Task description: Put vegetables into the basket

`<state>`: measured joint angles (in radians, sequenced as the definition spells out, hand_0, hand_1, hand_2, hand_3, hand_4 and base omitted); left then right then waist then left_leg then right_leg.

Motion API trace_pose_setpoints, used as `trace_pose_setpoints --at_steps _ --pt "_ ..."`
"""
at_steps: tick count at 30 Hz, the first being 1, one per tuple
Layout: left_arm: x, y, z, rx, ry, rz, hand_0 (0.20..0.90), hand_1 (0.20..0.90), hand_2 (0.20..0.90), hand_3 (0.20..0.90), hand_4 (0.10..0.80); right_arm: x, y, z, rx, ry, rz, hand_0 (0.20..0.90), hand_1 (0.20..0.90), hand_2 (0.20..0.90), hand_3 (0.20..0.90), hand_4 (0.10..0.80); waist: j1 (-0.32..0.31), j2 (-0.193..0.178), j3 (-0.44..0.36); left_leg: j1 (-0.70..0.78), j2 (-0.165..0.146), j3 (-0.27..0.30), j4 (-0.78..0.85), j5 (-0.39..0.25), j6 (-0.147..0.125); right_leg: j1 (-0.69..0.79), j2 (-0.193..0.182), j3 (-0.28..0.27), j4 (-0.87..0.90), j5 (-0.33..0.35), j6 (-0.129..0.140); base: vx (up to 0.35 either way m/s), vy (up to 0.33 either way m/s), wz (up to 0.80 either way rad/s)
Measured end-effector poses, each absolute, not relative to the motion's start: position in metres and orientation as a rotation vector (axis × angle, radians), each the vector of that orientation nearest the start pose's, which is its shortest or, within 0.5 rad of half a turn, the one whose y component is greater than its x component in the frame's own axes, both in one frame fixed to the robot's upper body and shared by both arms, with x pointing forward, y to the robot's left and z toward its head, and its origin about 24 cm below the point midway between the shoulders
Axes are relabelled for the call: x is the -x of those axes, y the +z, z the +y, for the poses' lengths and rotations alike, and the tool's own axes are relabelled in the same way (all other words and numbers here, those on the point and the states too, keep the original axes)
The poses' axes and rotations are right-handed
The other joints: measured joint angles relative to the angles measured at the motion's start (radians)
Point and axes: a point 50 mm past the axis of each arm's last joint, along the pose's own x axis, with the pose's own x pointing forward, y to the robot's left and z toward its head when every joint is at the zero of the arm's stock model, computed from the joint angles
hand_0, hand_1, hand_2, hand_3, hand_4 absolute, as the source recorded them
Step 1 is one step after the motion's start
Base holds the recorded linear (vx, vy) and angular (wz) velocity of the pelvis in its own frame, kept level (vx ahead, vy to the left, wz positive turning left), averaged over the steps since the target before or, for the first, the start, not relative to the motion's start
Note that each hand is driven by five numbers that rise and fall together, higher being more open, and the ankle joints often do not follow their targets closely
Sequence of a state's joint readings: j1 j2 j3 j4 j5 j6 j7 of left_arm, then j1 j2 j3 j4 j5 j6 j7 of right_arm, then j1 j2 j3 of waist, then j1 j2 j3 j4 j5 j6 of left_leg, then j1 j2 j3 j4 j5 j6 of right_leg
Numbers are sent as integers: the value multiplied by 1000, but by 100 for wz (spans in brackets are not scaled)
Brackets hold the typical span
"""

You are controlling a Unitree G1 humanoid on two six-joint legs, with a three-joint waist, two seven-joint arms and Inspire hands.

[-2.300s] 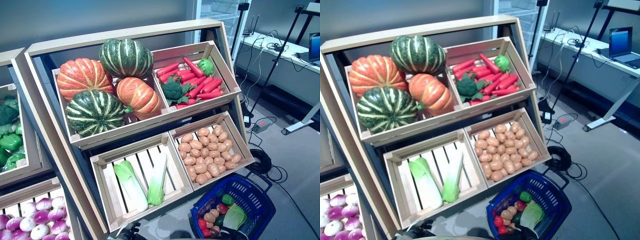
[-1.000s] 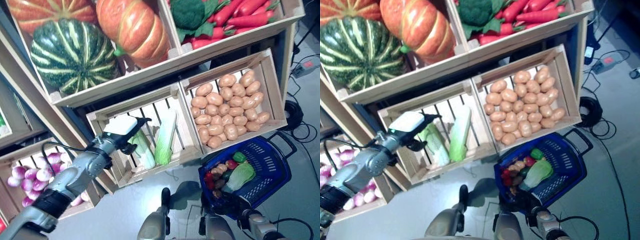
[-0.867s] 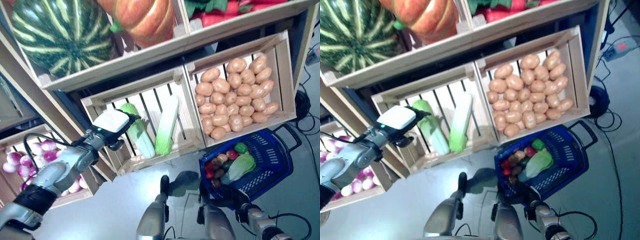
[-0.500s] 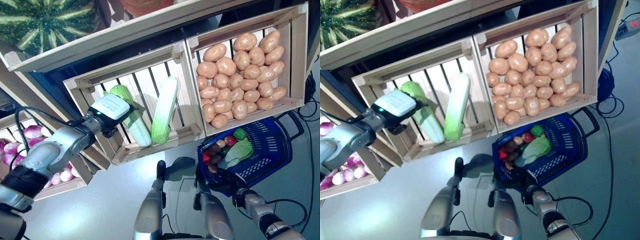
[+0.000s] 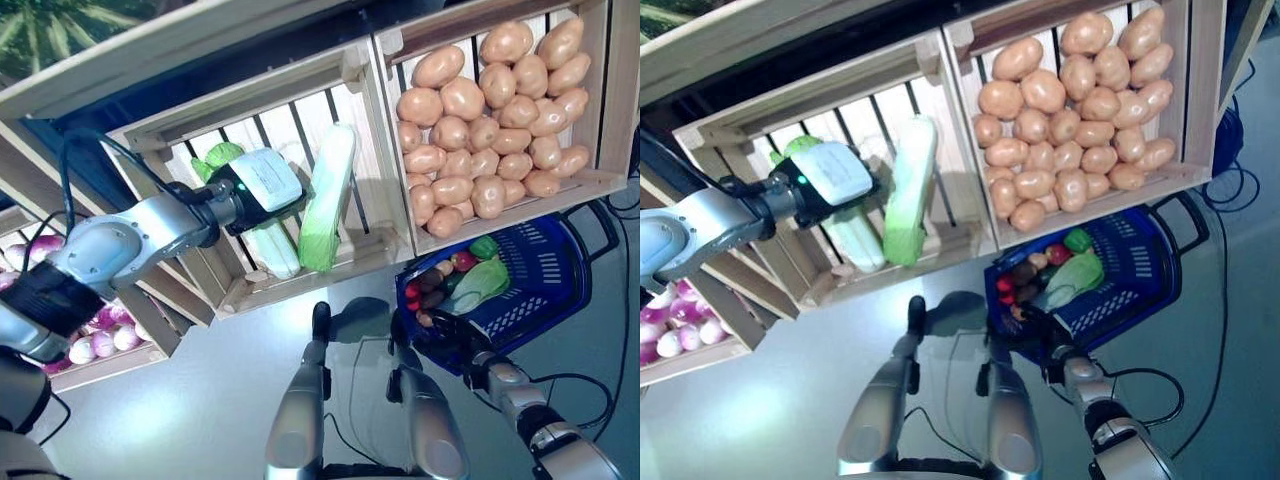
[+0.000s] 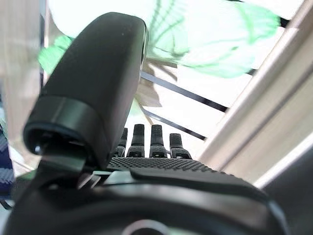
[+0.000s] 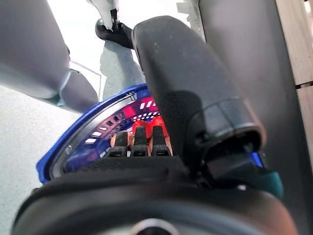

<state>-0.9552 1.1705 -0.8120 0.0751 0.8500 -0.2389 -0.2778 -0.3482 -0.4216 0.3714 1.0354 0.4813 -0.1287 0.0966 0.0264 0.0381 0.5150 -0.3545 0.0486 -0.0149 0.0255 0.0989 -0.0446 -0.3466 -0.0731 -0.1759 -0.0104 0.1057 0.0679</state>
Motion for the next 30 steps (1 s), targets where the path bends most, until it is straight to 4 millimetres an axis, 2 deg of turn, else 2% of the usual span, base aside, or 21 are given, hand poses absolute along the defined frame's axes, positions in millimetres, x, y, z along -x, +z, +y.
trace_pose_setpoints --at_steps 9,15,20,26,30 --pt "-324 191 191 -2280 -786 -141 900 900 900 900 800 -267 -61 -242 139 27 593 900 900 900 900 800 -7 0 0 -69 0 1 16 15 1 -96 -5 3 76 -16 -5 0 0 0" --pt "-326 190 190 -2269 -778 -95 900 900 900 900 800 -276 -54 -240 142 32 564 900 900 900 900 800 -4 0 0 -94 -1 -3 21 27 -2 -151 -16 3 149 -42 -10 0 0 0" --pt "-333 195 196 -2267 -623 -153 900 900 900 900 800 -281 -50 -238 141 36 550 900 900 900 900 800 4 1 1 -113 -3 -6 39 28 -4 -190 -24 2 214 -69 -15 11 -8 3" --pt "-348 193 214 -2213 -314 -320 900 900 900 900 800 -283 -48 -236 139 44 535 900 900 900 900 800 4 2 1 -140 -7 -10 51 30 -8 -244 -34 4 291 -107 -23 5 -2 4" --pt "-355 176 232 -2213 -197 -386 900 900 900 900 800 -285 -45 -234 137 50 518 900 900 900 900 800 2 2 1 -159 -5 -10 53 32 -11 -269 -34 3 306 -109 -26 0 0 0"
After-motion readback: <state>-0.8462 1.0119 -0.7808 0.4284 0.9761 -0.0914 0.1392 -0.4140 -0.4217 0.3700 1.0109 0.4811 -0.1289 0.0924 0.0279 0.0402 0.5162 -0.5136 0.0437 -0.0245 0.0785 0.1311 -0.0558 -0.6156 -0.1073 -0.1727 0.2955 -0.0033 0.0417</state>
